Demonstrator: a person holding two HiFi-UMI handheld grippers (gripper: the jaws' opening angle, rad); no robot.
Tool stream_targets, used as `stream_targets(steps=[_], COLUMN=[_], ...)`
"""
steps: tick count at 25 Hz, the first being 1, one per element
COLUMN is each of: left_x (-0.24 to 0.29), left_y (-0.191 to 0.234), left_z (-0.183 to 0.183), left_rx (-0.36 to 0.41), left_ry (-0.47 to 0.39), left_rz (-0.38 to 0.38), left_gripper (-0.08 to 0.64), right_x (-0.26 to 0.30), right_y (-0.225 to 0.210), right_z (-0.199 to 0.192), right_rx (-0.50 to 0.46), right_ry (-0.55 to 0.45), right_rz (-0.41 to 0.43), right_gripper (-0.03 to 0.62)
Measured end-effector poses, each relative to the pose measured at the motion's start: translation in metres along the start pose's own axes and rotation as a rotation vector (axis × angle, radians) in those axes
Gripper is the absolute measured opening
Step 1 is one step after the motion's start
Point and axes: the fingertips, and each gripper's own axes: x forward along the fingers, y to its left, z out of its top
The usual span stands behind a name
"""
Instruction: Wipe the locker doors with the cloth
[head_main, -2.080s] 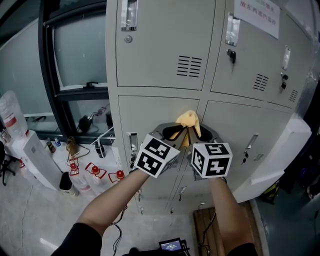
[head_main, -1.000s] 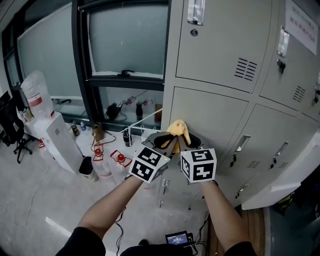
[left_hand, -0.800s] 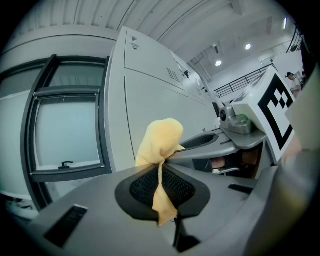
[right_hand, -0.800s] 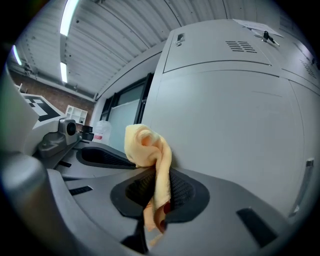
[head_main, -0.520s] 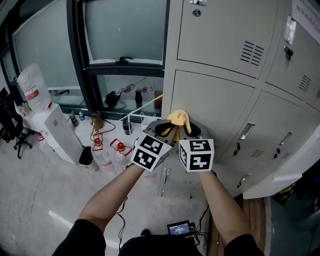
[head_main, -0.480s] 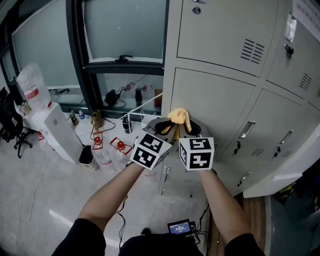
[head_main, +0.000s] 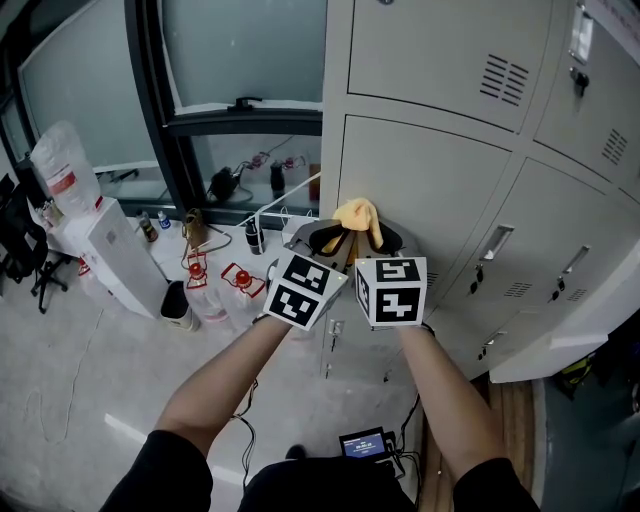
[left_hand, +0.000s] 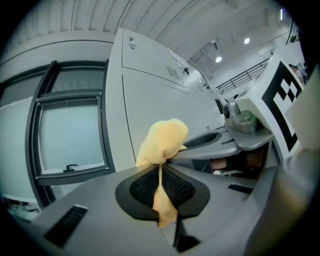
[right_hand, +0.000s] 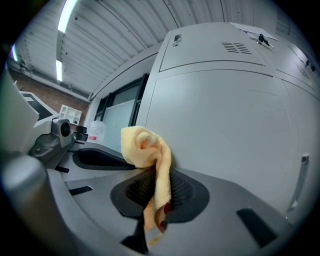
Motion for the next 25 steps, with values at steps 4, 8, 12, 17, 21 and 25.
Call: stream_targets(steps=[4, 8, 12, 17, 21, 25], left_x=[0.002, 0.007, 0.017, 0.030, 0.042, 0.056], left_y=[-0.004, -0.011, -0.022, -0.040, -0.058, -0.077], left_z=[0.002, 0.006, 0.011, 0.016, 0.023, 0.029], left_rx=[0.002, 0.013, 0.019, 0.020, 0.028, 0.033], left_ry=[0.012, 0.018, 0.017, 0.010, 0.002, -0.005], left_rz=[-0.004, -0.017, -0.038, -0.070, -0.104, -0.137], left_gripper=[0.032, 0.032, 0.032, 0.032, 0.032, 0.032], right_x=[-0.003, -0.007, -0.014, -0.024, -0.034, -0.044], right_y=[-0.004, -0.012, -0.026, -0.047, -0.067, -0.089], right_z=[0.000, 0.000, -0.003, -0.007, -0.011, -0.016], right_rx=[-0.002, -0.001, 0.007, 0.010, 0.015, 0.025], right_ry=[0.003, 0.001, 0.001, 0.003, 0.004, 0.009], right_rz=[-0.001, -0.008, -0.025, -0.053, -0.084, -0.114], right_gripper=[0.071, 0.071, 0.072, 0.071, 0.071, 0.071])
